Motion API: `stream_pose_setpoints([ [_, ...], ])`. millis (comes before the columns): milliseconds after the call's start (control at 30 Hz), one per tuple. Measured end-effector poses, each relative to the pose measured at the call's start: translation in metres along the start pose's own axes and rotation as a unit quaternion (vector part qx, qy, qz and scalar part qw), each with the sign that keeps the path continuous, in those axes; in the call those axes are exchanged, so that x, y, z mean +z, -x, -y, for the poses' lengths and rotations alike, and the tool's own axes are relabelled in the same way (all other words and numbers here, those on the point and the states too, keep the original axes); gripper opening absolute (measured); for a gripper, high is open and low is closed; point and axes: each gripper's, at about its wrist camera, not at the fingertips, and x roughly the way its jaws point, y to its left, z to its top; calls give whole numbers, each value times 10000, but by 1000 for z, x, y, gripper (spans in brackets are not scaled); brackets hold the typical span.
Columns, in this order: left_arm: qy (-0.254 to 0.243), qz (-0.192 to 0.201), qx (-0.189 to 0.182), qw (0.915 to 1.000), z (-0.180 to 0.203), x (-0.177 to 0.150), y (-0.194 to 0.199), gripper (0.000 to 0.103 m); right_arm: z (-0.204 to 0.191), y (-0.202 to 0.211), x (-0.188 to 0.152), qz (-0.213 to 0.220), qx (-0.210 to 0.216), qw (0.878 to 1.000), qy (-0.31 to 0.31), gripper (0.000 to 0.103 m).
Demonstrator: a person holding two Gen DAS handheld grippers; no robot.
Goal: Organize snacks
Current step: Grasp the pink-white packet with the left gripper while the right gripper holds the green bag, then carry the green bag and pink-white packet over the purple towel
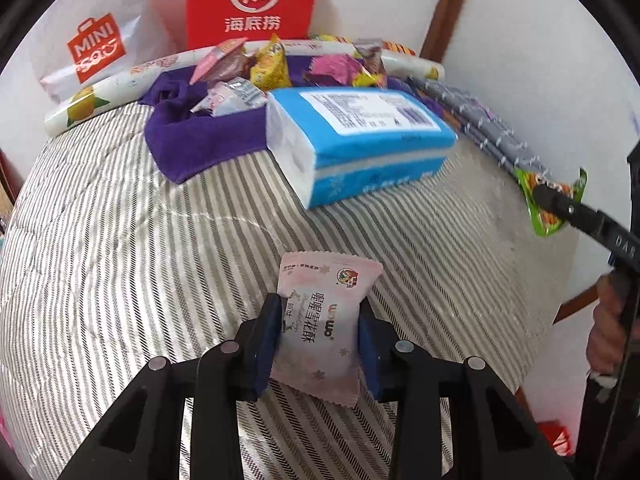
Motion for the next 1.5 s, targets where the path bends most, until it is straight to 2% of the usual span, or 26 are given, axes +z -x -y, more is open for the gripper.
stream_pose_setpoints([
  [167, 236, 97, -155, 9996, -8, 15, 13, 34, -9, 5, 11, 84, 25, 10000, 39, 57],
  [433, 338, 314, -325, 9984, -15, 56, 33, 34, -40, 10, 40, 280, 112, 9991, 300, 57],
  [800, 275, 605, -225, 9975, -27, 139, 53, 34, -82, 1, 113, 697, 71, 9959, 568, 57],
  [1033, 166, 738, -272, 9968, -27, 186, 49, 34, -84, -24, 149, 746, 12, 9962, 456, 57],
  [1300, -34, 907, -543, 9944, -23, 233, 40, 34, -81, -53, 186, 780, -61, 9962, 395, 57],
  [1500, 17, 894, -470, 9949, -30, 259, 21, 34, -81, -77, 213, 875, -102, 9952, 415, 57],
])
